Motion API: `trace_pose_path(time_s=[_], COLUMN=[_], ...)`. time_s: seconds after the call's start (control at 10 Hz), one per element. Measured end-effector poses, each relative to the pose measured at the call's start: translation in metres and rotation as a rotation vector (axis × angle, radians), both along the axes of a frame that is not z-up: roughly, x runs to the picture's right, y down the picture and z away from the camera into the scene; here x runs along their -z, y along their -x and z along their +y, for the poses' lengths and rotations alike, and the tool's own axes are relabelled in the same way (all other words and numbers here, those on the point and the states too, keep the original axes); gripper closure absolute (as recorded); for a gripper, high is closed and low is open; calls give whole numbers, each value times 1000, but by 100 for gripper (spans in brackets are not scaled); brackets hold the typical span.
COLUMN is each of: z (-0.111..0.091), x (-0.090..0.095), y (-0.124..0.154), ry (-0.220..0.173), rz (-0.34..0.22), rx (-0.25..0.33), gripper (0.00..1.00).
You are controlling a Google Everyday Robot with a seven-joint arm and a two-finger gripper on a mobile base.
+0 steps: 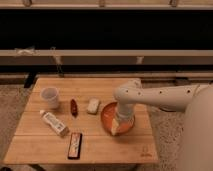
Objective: Push the ceramic bowl across the table
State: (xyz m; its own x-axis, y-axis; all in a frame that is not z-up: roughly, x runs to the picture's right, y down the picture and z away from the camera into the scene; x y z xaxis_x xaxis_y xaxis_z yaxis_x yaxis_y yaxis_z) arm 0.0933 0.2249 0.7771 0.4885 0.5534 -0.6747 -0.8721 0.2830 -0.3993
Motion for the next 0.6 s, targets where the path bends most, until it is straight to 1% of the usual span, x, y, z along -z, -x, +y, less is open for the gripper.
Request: trace_pose_path(time_s=[0.2, 0.4, 0.5, 0.6], z=[15, 23, 26, 30], x=[12, 19, 24, 29], y=[-1, -5, -7, -9], ry=[29, 53, 69, 96], rz=[-14, -22, -23, -24], rx=[23, 38, 41, 47], gripper=[28, 28, 28, 28])
